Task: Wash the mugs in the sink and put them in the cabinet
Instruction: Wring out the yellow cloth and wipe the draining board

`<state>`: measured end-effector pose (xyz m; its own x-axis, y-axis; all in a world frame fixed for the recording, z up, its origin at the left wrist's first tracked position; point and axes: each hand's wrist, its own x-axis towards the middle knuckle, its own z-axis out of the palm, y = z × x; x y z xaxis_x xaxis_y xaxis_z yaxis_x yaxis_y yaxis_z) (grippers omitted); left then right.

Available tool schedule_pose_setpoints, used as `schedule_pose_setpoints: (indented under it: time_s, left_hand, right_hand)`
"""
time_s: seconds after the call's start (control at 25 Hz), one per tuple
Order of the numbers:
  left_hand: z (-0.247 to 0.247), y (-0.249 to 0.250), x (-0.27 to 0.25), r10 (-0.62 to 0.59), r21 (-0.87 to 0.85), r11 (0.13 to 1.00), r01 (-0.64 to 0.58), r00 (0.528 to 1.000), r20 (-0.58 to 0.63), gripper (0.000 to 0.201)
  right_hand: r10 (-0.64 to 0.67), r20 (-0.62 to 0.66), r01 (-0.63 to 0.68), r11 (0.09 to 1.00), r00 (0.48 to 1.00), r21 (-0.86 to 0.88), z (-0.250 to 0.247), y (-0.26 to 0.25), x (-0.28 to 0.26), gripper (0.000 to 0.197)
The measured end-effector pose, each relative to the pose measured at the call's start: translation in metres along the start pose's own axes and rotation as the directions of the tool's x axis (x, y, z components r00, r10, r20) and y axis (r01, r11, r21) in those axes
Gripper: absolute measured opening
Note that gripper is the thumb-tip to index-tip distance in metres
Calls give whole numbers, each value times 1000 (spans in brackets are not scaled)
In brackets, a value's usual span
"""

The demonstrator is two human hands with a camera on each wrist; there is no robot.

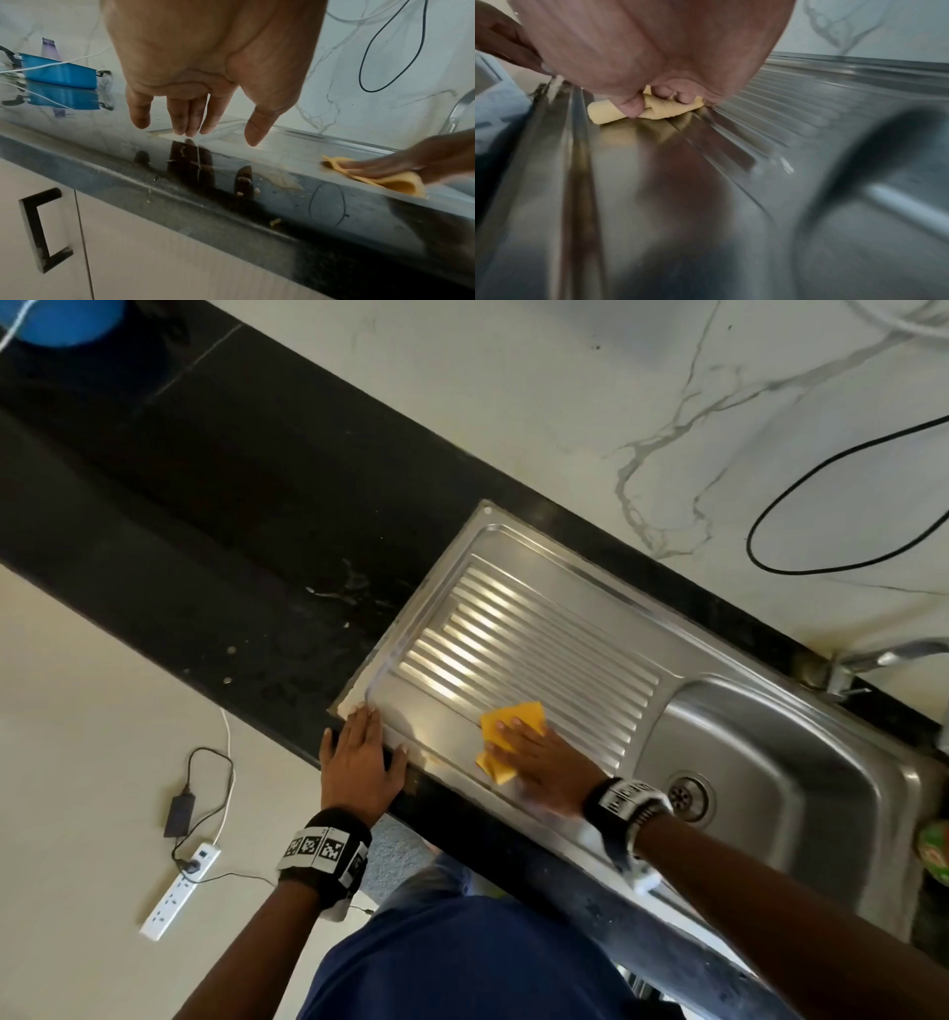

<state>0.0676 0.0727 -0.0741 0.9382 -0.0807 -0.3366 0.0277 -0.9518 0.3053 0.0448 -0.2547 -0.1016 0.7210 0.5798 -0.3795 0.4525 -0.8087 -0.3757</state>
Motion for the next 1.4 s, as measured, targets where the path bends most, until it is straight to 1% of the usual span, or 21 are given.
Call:
schedule_pose_setpoints:
  time_s: [0.12,0.2,0.24,0.32,0.36,0.44,0.48,0.52,0.56,0.6,0.64,0.68,0.76,0.8,0.92,1.0,1.12,1.2,1.28,1.36,1.4]
  left_hand:
    - [3,-2,1,-3,-6,1000,3,1000,-7,71]
    - [3,-4,3,-1,-15,1000,1,1000,-20,72]
    - [2,-5,4,-1,-23,1000,0,1000,-29,71]
    - [1,-8,4,3,-35,999,-4,999,-43,69]
    - [1,-9,5,6,-36,999,-8,999,-51,68]
    - [-1,-11,4,-14,-34,999,13,999,-48,65]
    - [-4,-12,3,-32,-38,999,31,999,-44,64]
    - [-7,-14,1,-55,-41,998,53,997,-46,62]
    - [-9,-17,-1,-81,-50,996,78,995,-56,60]
    - [-12,-23,-3,-110,-61,992,106,991,-74,59]
    - [-15,-28,-7,-139,-74,988,132,986,-94,57]
    - [-17,-33,-11,-166,-91,984,156,980,-114,58]
    - [-20,-42,-18,-211,-135,972,191,966,-148,64]
    - [-21,-45,-20,-227,-155,967,202,960,-164,68]
    - [-16,-42,-23,-222,-186,964,190,960,-172,70]
    - [-9,-34,-27,-187,-174,972,161,971,-148,69]
    - [-1,-21,-26,-132,-162,981,111,984,-122,68]
    - [-2,-20,-21,-144,-159,979,125,983,-114,69]
    - [4,2,-25,-83,-149,986,69,993,-86,70]
    - [3,3,-20,-85,-141,987,74,994,-74,67]
    - [3,9,-21,-74,-131,989,64,994,-75,66]
  right_hand:
    - [-43,-60,45,999,997,24,7,29,-83,61]
    - [-20,-25,19,999,999,-35,-11,35,-125,56]
    - [61,67,-52,991,996,-120,-29,34,-137,45]
    - [244,296,-172,953,924,-249,-67,28,-136,39]
    - [292,301,-212,939,908,-271,-84,24,-121,40]
    - [271,143,-241,950,952,-201,-100,8,-70,46]
    - [206,-25,-207,970,978,-126,-101,-4,-34,47]
    - [122,-182,-135,989,976,-57,-101,-22,4,45]
    - [49,-289,-50,999,956,4,-100,-43,43,41]
    - [5,-322,24,996,947,87,-100,-67,79,40]
    - [-3,-286,54,984,958,169,-95,-91,112,46]
    - [1,-181,39,975,984,217,-90,-113,137,54]
    - [-16,51,6,981,999,193,-67,-143,161,67]
    - [-31,88,17,987,996,157,-52,-147,162,68]
    - [-163,45,162,987,986,23,-22,-127,128,58]
    - [-271,59,274,961,961,-45,-12,-105,91,61]
    - [-292,120,286,956,949,68,-2,-76,27,61]
    - [-241,169,226,969,956,102,-4,-59,-11,58]
    - [-93,248,71,993,964,96,-13,-34,-76,59]
    - [1,368,-22,998,930,53,-25,-14,-110,49]
    - [72,434,-63,997,898,-35,-34,-6,-127,45]
